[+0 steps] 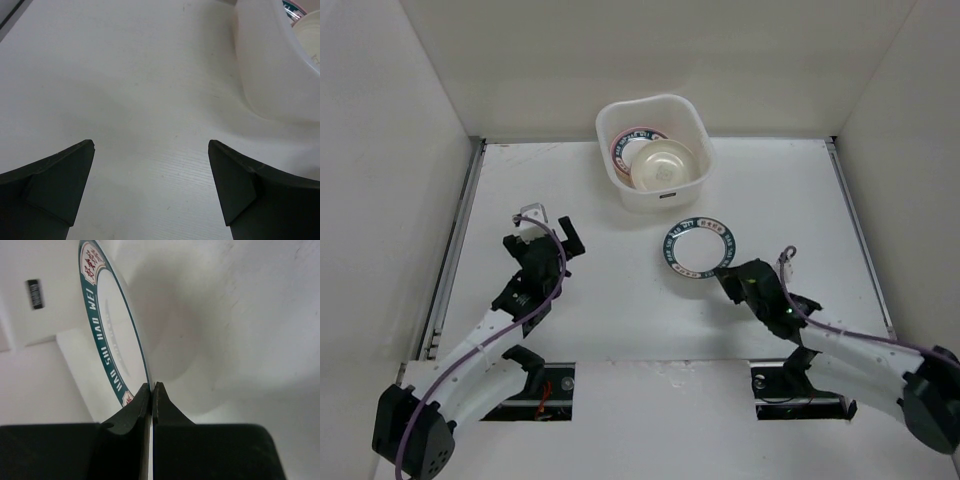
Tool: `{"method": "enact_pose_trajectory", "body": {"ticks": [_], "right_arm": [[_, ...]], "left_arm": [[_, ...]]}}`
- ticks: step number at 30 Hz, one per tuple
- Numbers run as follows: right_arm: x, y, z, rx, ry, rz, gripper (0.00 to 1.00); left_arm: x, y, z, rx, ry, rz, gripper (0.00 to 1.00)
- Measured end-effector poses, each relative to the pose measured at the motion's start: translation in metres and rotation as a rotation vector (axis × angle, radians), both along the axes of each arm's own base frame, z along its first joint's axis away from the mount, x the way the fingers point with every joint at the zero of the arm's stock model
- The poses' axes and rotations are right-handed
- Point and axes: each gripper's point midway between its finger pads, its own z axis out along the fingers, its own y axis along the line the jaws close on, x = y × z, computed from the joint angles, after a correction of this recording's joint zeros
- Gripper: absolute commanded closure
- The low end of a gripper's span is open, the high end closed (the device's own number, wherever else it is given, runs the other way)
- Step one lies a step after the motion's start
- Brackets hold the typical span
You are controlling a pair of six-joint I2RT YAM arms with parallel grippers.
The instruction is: Place the plates into the plastic bin on the countertop
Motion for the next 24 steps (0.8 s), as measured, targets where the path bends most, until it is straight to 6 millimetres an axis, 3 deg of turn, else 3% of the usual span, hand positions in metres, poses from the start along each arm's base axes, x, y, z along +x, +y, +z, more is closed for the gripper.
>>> {"method": "enact_pose_trajectory", "body": {"ticks": [6, 11, 17, 21, 24], "right_arm": [[-0.027, -0.009, 0.056, -0.038, -0.133, 0.020, 1.00], [-0.006, -0.010, 0.110, -0.153, -0.221, 0.041, 1.00], [0.074, 0.006, 0.177, -0.250, -0.305, 0.062, 1.00], [0.146, 0.029, 0.217, -0.286, -0.357, 0.110, 1.00], [0.199, 0.050, 0.234, -0.314, -0.385, 0.151, 1.00]], "left_arm": [[-0.001, 0.009, -0.009, -0.011, 0.007, 0.036, 0.00], [0.001, 0.009, -0.011, -0.031, 0.001, 0.046, 0.00], [-0.001, 0.006, -0.023, -0.041, 0.009, 0.039, 0.00], [-0.002, 0.003, -0.028, -0.047, 0.008, 0.029, 0.00], [-0.003, 0.001, -0.031, -0.053, 0.005, 0.023, 0.00]]}}
